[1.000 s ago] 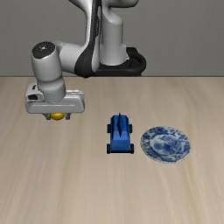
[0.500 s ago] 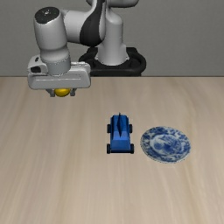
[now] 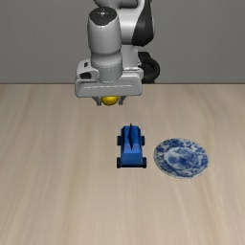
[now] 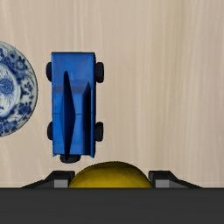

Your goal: Pick up the lemon and put it on the plate

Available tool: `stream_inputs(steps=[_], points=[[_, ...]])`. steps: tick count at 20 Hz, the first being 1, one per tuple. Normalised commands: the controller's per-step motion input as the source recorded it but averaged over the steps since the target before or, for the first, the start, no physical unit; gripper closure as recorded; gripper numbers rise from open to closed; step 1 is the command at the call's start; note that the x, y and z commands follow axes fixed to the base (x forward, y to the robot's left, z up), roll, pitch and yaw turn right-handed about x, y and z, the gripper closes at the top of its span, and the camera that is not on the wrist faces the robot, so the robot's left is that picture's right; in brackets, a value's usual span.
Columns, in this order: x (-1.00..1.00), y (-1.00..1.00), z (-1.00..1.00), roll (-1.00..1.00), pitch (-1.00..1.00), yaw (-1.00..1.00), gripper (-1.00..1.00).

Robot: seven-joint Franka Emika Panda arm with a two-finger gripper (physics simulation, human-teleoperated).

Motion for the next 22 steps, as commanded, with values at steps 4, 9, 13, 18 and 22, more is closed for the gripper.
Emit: stream_inputs(steps=[4, 9, 13, 18, 22], points=[[0.0, 1.0, 0.0, 0.0, 0.0, 0.0, 1.0], [0.0, 1.0, 0.0, 0.0, 0.0, 0.0, 1.0], [0.0, 1.0, 0.0, 0.0, 0.0, 0.0, 1.0], [0.2, 0.8, 0.0, 0.0, 0.0, 0.0, 1.0], [1.0, 0.0, 0.0, 0.0, 0.0, 0.0, 1.0]])
